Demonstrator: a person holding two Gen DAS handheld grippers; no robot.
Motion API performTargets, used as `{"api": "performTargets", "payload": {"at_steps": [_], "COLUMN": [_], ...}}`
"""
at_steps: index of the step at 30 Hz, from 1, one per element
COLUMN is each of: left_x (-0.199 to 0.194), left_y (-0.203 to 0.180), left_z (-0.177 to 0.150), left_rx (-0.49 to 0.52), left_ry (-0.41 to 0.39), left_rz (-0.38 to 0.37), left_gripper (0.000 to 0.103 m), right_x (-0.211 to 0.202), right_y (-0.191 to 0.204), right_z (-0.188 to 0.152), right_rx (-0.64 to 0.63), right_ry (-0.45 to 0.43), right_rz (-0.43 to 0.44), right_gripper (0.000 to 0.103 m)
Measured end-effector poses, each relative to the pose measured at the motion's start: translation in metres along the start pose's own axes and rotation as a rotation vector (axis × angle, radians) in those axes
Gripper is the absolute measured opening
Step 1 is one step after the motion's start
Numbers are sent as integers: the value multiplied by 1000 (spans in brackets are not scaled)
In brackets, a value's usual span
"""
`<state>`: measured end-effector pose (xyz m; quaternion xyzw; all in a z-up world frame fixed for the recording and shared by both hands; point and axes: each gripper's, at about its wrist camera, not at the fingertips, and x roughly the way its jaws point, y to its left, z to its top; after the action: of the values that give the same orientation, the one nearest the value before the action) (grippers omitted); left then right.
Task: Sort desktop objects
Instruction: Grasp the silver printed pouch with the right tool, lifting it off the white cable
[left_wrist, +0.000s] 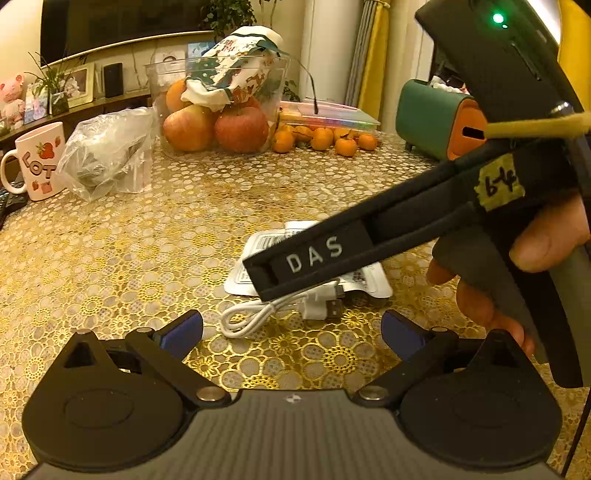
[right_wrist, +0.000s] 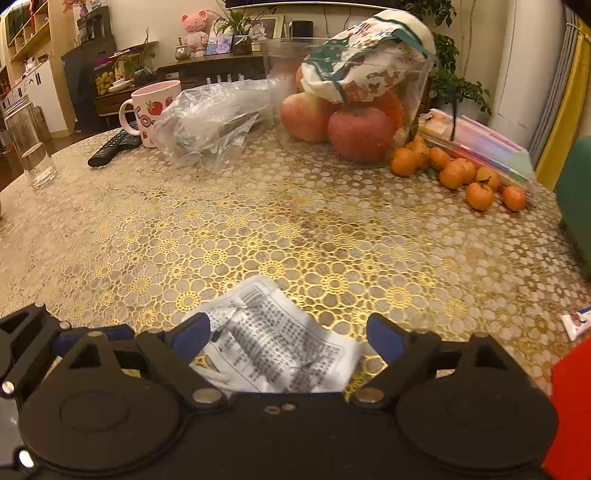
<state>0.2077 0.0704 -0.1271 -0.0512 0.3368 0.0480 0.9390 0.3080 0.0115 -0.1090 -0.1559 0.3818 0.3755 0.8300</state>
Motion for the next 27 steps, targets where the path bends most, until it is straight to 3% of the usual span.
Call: {"api": "performTargets", "payload": {"at_steps": [15, 18, 23, 27], "left_x": [3, 3, 3, 4], "left_y": [1, 0, 0, -1], "left_z": [-2, -2, -3, -1], "left_rx": [15, 16, 17, 17], "left_ry": [-7, -7, -6, -1], "left_rz": [13, 14, 15, 28], "left_gripper": [103, 103, 103, 103], "right_x": [14, 13, 7, 2], "right_y": [7, 6, -3, -14], "right_z": [-2, -1, -2, -2], "right_rx": [-82, -76, -65, -16], "right_ry": [26, 15, -1, -8], "right_rz": [49, 44, 29, 28], "right_gripper": [91, 85, 63, 56]}}
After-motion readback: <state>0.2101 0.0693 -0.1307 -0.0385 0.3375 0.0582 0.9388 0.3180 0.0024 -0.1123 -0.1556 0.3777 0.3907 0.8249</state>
